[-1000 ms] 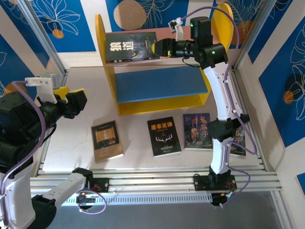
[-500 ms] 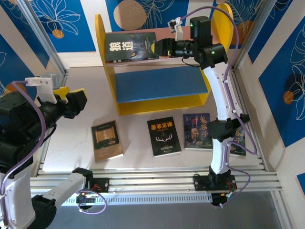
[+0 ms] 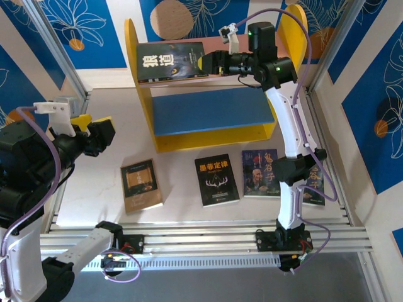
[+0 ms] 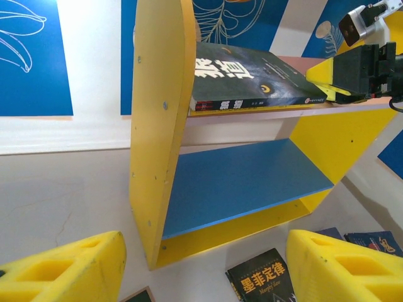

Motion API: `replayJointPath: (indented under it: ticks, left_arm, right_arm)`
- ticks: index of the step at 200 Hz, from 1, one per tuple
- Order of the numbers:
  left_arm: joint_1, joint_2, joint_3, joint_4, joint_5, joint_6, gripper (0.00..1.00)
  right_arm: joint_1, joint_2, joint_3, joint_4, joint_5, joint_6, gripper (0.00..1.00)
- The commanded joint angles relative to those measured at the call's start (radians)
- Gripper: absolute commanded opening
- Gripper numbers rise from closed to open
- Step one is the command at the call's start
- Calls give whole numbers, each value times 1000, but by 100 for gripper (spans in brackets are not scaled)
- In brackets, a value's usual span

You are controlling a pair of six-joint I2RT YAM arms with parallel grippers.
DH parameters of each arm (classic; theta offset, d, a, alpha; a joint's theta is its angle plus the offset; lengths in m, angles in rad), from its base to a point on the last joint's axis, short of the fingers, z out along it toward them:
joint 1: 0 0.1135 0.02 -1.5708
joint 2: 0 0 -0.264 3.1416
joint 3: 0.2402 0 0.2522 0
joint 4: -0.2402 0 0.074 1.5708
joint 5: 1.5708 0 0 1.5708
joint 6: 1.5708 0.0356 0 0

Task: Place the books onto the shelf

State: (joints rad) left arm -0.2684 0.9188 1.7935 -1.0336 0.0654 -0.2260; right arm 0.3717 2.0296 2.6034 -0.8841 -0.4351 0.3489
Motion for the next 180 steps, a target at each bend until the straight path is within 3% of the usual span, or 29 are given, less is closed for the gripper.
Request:
replayJointPath:
  ticks: [1,123,180]
  left_arm:
    - [10,-7,-6,1,-11,14,68]
    - [11,-14,-11,-2,-13,16,68]
    - [11,-17,-22,4,-12,16,68]
  right_arm:
    - [32,21,29,13,-34,-12,54]
    - [19,15,25,8,7,5,55]
    - [-11,-80,-130,66,17,4,55]
